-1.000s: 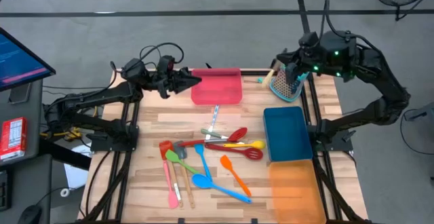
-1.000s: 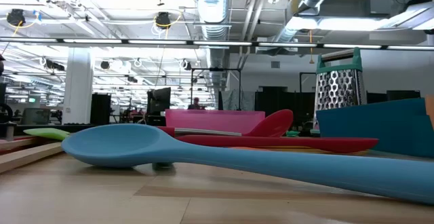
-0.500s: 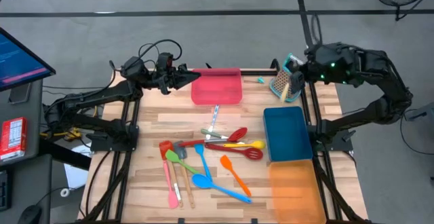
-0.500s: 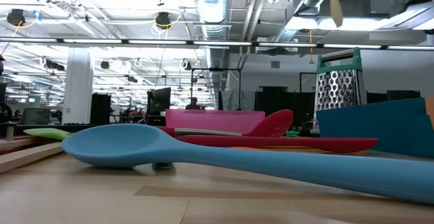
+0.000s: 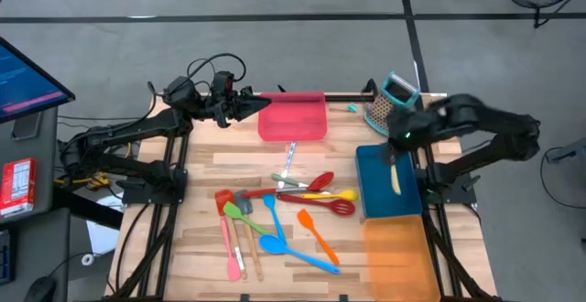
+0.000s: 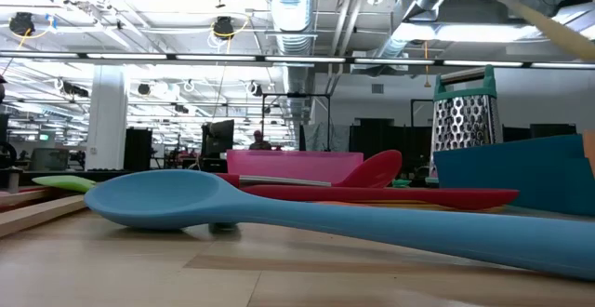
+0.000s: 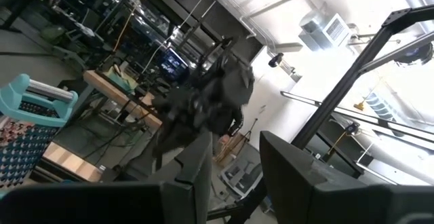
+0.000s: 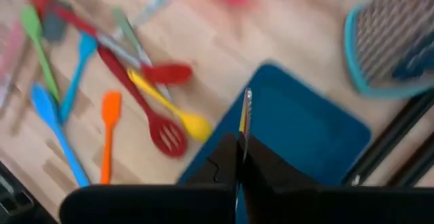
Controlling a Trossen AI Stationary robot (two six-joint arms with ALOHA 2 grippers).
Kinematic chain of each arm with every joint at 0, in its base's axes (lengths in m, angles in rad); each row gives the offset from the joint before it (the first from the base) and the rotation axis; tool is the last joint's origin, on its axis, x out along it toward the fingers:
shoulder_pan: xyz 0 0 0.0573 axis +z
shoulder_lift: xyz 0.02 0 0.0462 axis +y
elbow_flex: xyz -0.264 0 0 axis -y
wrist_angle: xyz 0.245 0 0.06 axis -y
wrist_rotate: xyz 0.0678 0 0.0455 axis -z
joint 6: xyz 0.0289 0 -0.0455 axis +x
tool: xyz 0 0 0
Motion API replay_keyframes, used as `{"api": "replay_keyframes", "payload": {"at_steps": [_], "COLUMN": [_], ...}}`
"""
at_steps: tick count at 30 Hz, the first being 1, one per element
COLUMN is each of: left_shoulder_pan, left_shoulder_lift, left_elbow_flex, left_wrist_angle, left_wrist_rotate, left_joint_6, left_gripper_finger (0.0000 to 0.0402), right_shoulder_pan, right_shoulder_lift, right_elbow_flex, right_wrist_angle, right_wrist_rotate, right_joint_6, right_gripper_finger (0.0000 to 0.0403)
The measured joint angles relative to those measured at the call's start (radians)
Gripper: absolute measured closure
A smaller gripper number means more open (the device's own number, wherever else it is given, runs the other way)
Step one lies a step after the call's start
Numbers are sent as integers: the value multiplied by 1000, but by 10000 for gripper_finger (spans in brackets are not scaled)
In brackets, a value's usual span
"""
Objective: Pick & Place Kitchen Items
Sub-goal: Put the yellow kitchen knife into the orange bin
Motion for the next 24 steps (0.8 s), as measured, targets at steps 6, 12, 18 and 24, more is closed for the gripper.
{"api": "replay_keyframes", "payload": {"at_steps": [6, 12, 18, 24], "left_shoulder_pan": [0, 0, 6, 24], "left_shoulder_lift": [0, 0, 0, 0], "left_elbow_flex": [0, 0, 0, 0], "left_wrist_angle": [-1, -1, -2, -2], "left_wrist_rotate": [0, 0, 0, -1], "left_joint_6": [0, 0, 1, 3], "left_gripper_finger": [296, 296, 296, 296], "right_shoulder_pan": [165, 392, 587, 707], "right_shoulder_lift": [-1, -2, -1, 0], "right_elbow_flex": [-146, -229, -329, -447], "right_wrist_angle": [48, 133, 238, 382], "right_wrist_rotate": [-120, -164, -168, -168], "right_joint_6": [189, 469, 751, 951], "right_gripper_finger": [403, 403, 403, 403]}}
